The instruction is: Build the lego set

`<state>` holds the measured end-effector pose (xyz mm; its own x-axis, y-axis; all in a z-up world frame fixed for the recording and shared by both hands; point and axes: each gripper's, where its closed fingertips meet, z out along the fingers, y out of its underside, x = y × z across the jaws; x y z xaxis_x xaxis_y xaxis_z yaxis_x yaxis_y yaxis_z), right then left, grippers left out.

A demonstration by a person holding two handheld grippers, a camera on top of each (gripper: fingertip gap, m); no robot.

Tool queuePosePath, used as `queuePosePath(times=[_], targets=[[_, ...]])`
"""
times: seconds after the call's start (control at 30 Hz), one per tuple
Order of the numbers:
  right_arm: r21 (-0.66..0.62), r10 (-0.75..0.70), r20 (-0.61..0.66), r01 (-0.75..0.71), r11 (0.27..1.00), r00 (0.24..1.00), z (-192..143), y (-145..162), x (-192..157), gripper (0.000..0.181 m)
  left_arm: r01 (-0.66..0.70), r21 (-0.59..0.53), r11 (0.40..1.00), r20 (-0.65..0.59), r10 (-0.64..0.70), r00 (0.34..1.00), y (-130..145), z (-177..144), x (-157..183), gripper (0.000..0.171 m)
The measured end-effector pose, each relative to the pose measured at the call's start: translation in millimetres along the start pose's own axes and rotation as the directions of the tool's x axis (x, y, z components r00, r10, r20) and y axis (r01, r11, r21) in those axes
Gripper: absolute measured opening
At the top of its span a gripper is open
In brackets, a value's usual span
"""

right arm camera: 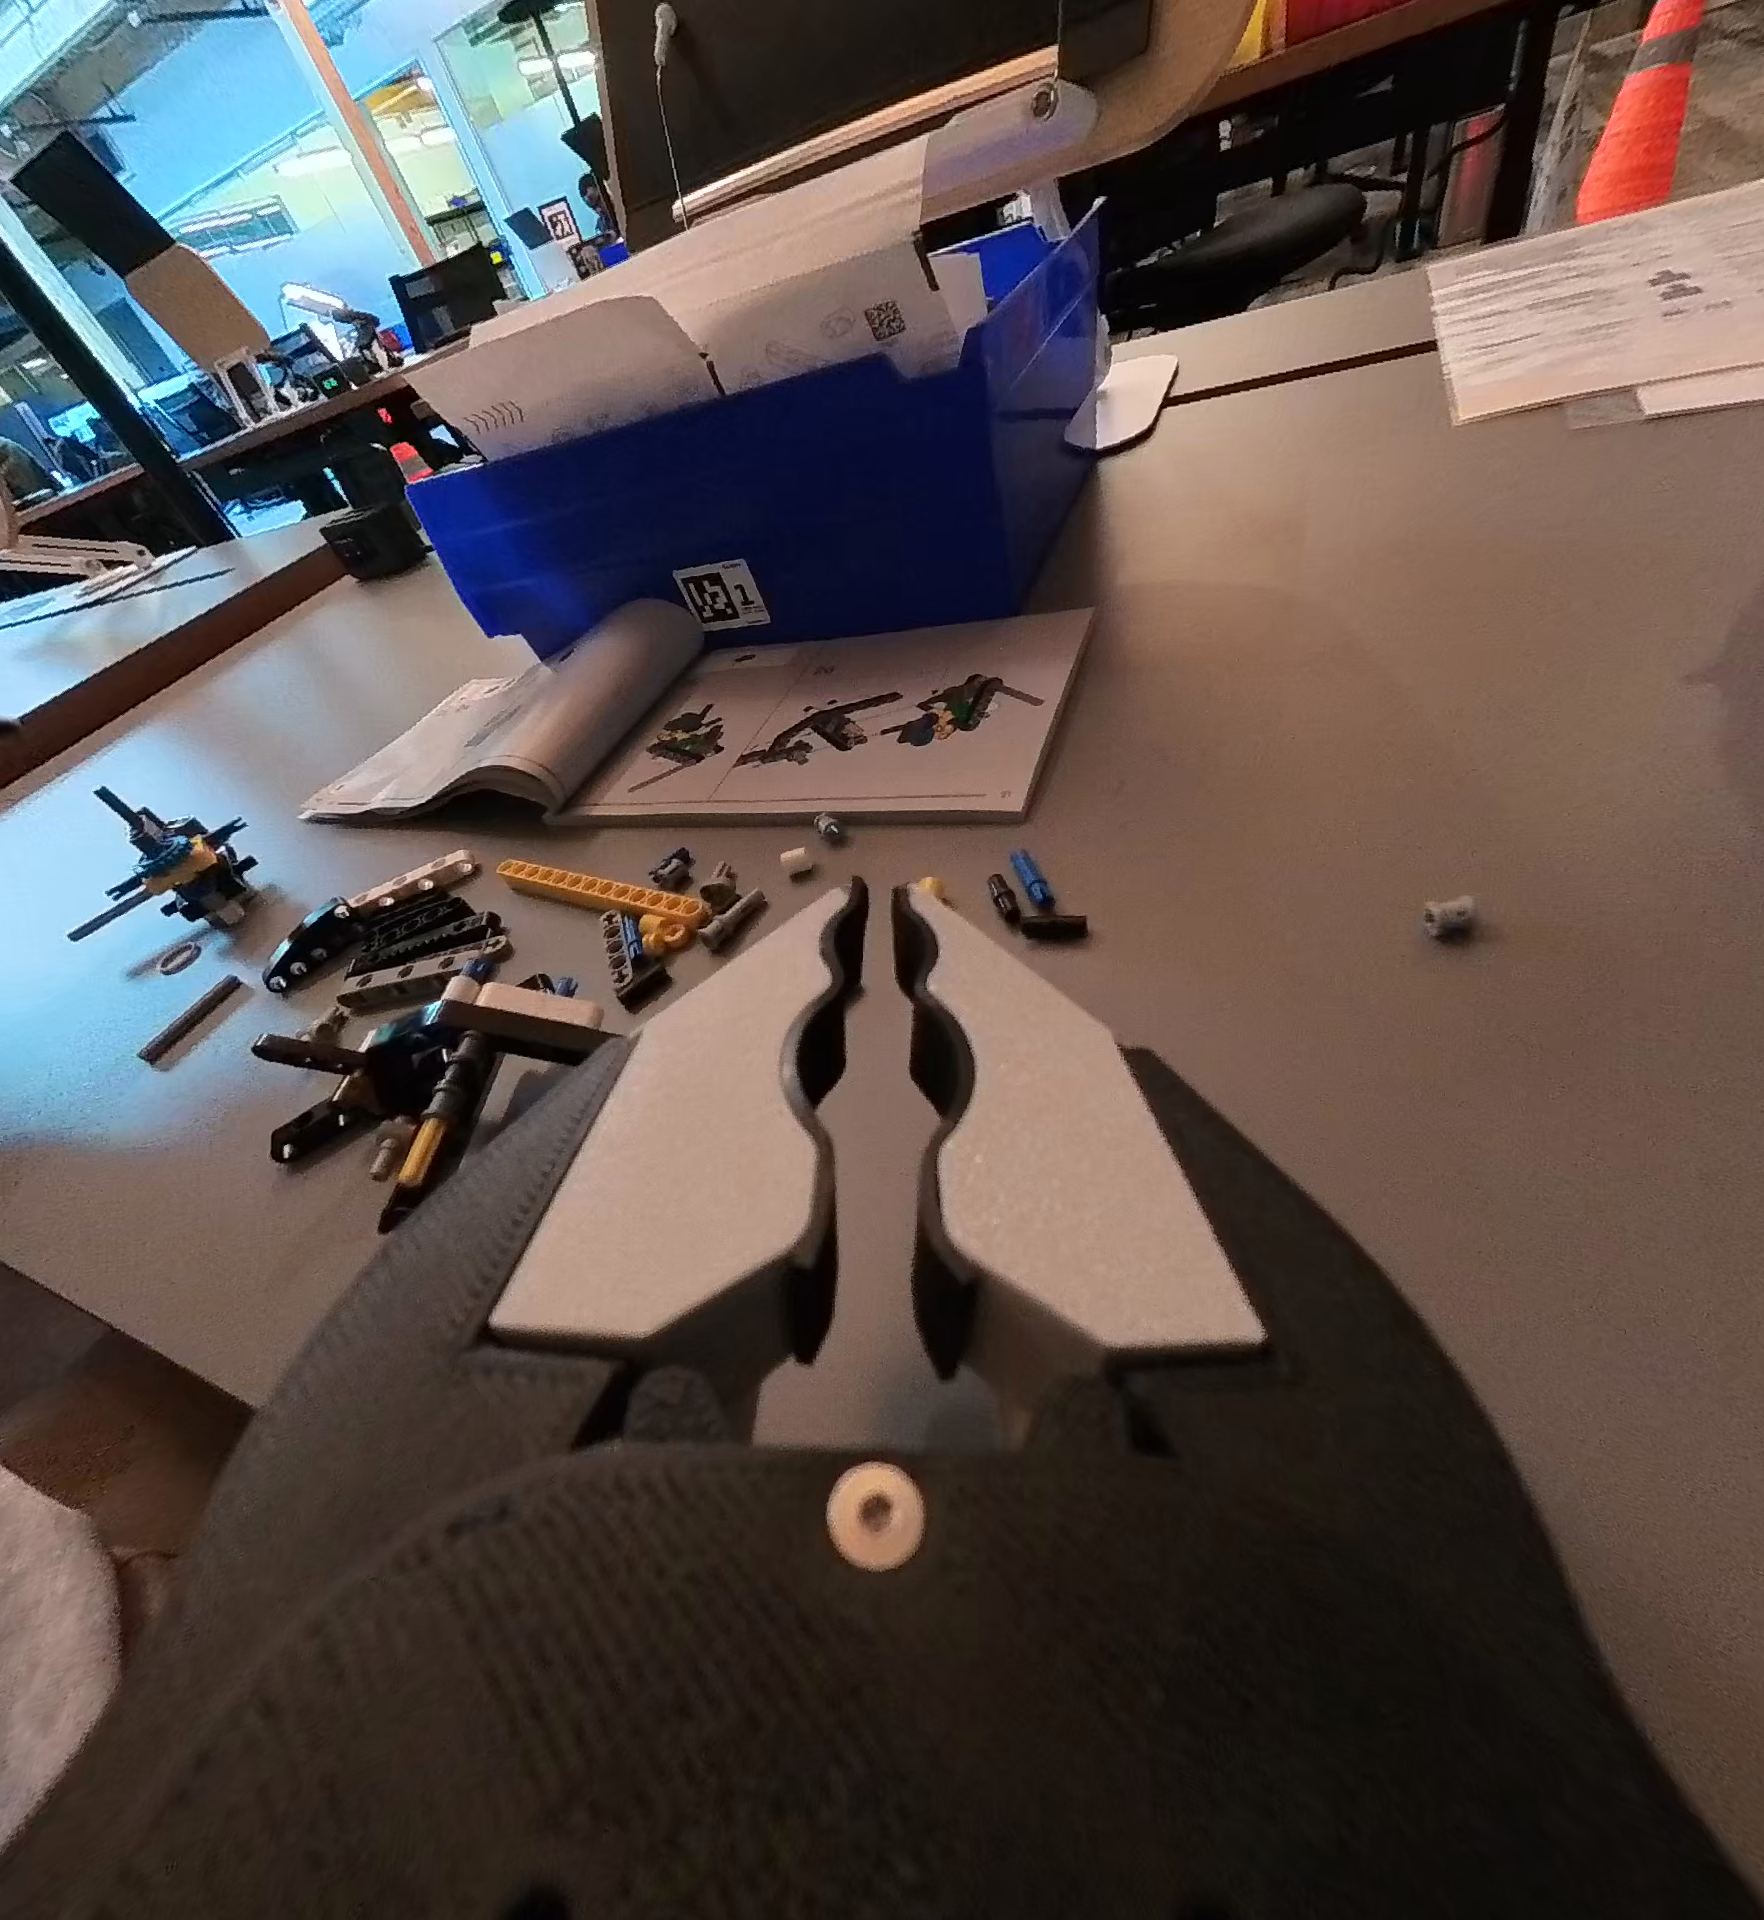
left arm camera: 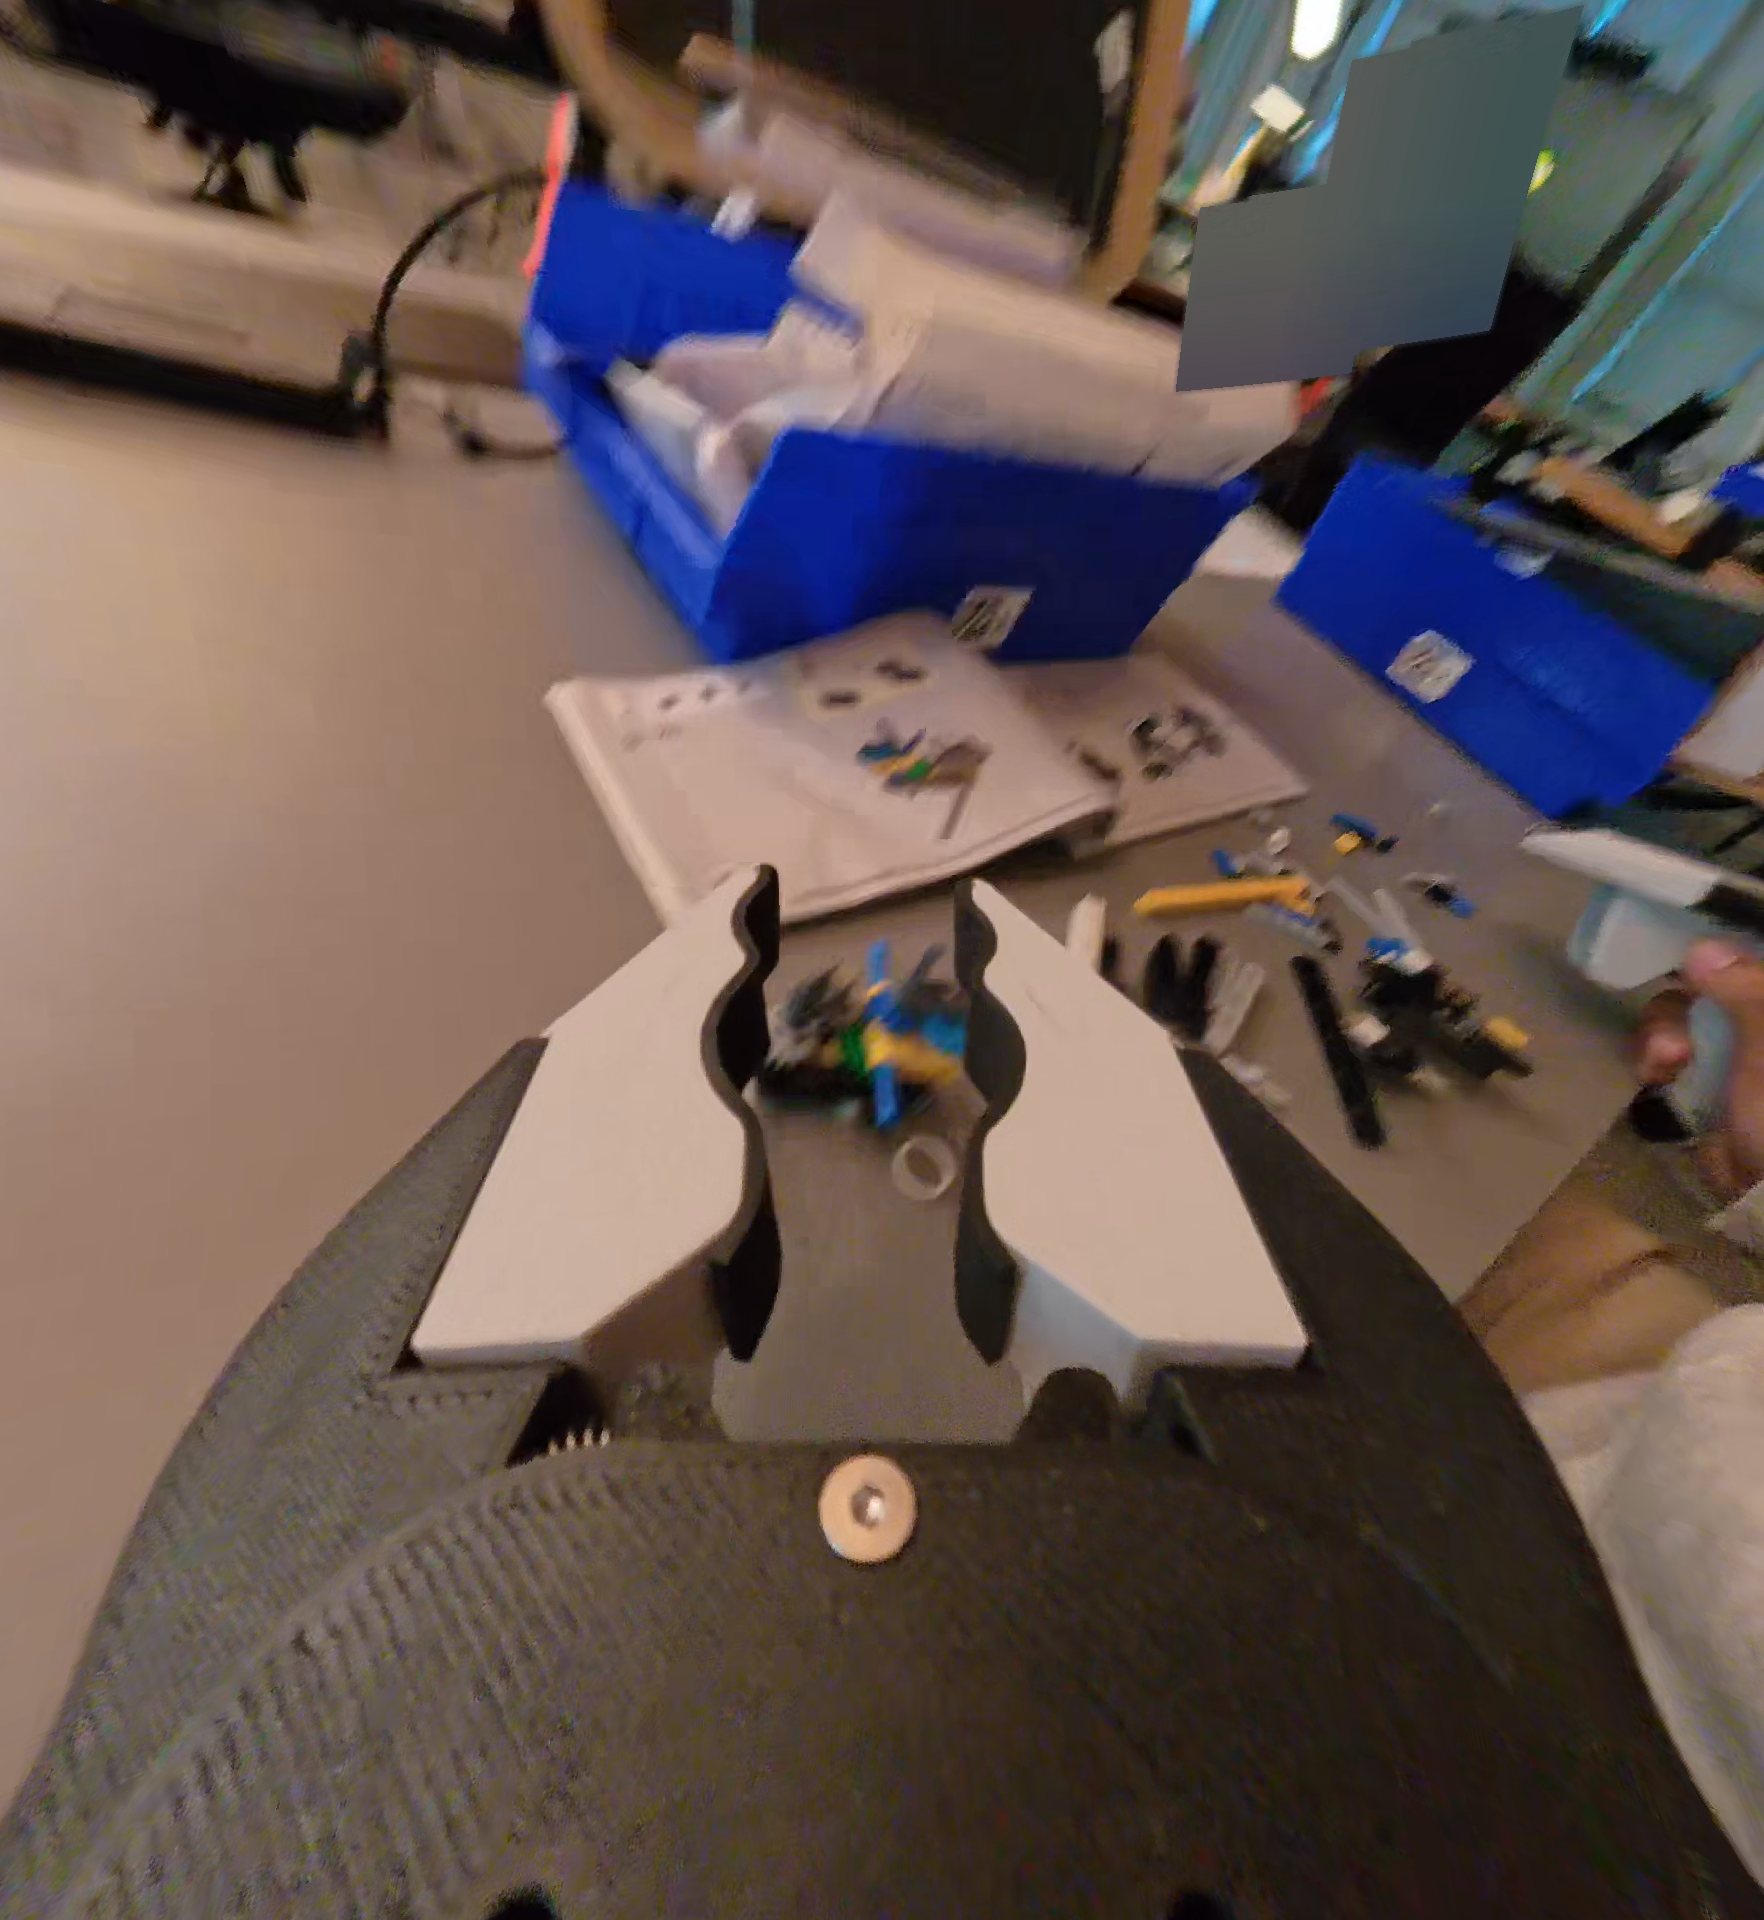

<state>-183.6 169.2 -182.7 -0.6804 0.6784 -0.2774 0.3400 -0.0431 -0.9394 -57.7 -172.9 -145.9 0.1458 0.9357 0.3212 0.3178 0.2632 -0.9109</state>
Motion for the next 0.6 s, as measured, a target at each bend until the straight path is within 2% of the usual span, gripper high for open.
queuePosePath(times=[0.07, 0.17, 0.2, 0.27, 0.37, 0.47, 0.53, 0.6], targets=[[-0.004, 0.002, -0.003, -0.002, 1.0, 1.0, 0.3, 0.3, 0.5, 0.0, -0.029, 0.044, 0.999, -0.121, 0.034, 0.992, -18.0, 12.6, 34.8, 0.031], [-0.029, 0.005, -0.036, -0.006, 1.0, 0.999, 2.1, 3.2, 4.4, 0.0, -0.027, -0.022, 0.999, -0.376, 0.017, 0.927, -33.9, 45.4, 112.5, 0.03], [-0.038, 0.0, -0.043, -0.002, 0.999, 0.999, 2.8, 4.2, 4.7, 0.0, -0.025, -0.045, 0.999, -0.465, 0.002, 0.885, -37.7, 55.0, 142.5, 0.027], [-0.049, -0.011, -0.065, 0.008, 0.999, 0.998, 3.6, 5.3, 6.3, 0.0, -0.031, -0.035, 0.999, -0.571, 0.006, 0.821, -43.0, 75.6, 189.9, 0.003], [-0.062, -0.018, -0.127, 0.01, 0.998, 0.992, 4.7, 6.5, 11.5, 0.0, -0.019, -0.036, 0.999, -0.647, -0.009, 0.763, -34.8, 107.9, 242.1, 0.0], [-0.125, -0.087, -0.196, 0.063, 0.99, 0.977, 8.7, 10.7, 15.3, 0.0, -0.106, -0.029, 0.994, -0.631, 0.064, 0.773, -4.0, 136.7, 270.0, 0.0], [-0.148, -0.123, -0.228, 0.091, 0.985, 0.966, 11.1, 13.1, 14.4, 0.0, -0.116, -0.015, 0.993, -0.635, 0.08, 0.769, 11.5, 139.1, 279.4, 0.0], [-0.166, -0.136, -0.256, 0.095, 0.981, 0.957, 13.0, 15.7, 13.8, 0.0, -0.08, -0.02, 0.997, -0.672, 0.046, 0.739, 19.8, 128.1, 286.5, 0.0]])
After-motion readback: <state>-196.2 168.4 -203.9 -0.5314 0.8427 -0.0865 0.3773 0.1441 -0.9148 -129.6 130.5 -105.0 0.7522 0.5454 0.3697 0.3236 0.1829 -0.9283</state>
